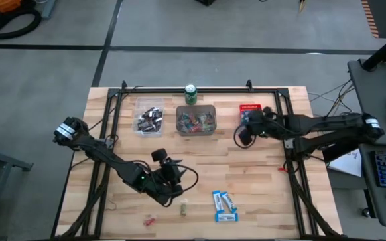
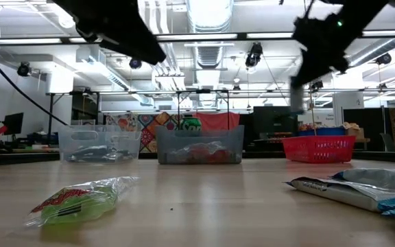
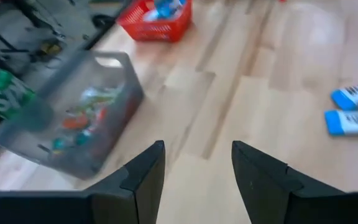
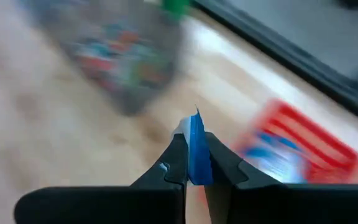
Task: Organize candy in baskets
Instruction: Put the white chocolate bar into the red bin, then put the orange gummy into the black bin
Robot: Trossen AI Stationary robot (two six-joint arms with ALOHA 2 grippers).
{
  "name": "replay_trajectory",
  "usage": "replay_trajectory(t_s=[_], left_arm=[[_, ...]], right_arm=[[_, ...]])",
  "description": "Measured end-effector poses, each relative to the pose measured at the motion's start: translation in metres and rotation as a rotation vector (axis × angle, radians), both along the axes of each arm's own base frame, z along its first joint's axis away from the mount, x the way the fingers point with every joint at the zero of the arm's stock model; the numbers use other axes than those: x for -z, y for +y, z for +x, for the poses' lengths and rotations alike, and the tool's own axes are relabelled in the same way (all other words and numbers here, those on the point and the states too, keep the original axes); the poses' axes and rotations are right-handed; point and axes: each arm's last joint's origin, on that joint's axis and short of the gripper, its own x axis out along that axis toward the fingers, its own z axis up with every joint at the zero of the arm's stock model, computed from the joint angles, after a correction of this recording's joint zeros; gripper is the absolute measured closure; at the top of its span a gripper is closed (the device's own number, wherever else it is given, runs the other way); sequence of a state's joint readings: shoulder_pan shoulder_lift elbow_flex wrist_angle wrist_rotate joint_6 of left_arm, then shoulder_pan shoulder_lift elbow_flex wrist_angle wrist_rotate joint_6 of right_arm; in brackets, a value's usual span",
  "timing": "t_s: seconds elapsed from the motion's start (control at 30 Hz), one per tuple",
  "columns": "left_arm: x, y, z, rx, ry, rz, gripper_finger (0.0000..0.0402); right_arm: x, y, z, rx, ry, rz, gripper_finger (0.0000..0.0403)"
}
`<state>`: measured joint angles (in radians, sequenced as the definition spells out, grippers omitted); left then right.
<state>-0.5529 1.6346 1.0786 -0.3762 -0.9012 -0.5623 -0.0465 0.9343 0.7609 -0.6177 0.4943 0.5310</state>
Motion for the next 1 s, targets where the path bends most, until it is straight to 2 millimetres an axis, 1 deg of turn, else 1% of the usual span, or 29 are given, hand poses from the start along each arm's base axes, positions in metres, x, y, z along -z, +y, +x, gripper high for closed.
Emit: replay_trajectory(t_s=[0.1,0.2,0.37,0.5,0.57,0.7,0.8,0.9,1.0], left_arm=[[0.002,-0.001,-0.001,0.047,0.049,-0.046,0.0232],[0.004,-0.002,-0.003,0.091,0.105,-0.087,0.0232],[0.006,-0.002,-0.006,0.108,0.149,-0.103,0.0232],[0.010,0.000,-0.014,0.124,0.250,-0.163,0.0232],[0.011,0.001,-0.019,0.119,0.301,-0.193,0.0232],[0.011,0.003,-0.031,0.093,0.388,-0.207,0.0232],[0.008,0.005,-0.039,0.054,0.423,-0.223,0.0232],[0.007,0.005,-0.045,0.027,0.441,-0.241,0.0232],[0.007,0.003,-0.048,0.043,0.478,-0.284,0.0232]], right_arm=[[0.004,-0.006,-0.013,0.137,0.073,-0.030,0.0378],[0.008,-0.013,-0.018,0.225,0.121,-0.048,0.0377],[0.020,-0.021,-0.011,0.242,0.204,-0.040,0.0378],[0.028,-0.030,-0.006,0.251,0.268,-0.050,0.0378],[0.032,-0.038,-0.004,0.271,0.298,-0.052,0.0378],[0.042,-0.060,-0.001,0.350,0.343,-0.065,0.0374],[0.047,-0.072,0.000,0.386,0.355,-0.062,0.0356],[0.051,-0.078,0.002,0.388,0.370,-0.059,0.0327],[0.052,-0.081,0.003,0.386,0.372,-0.051,0.0296]])
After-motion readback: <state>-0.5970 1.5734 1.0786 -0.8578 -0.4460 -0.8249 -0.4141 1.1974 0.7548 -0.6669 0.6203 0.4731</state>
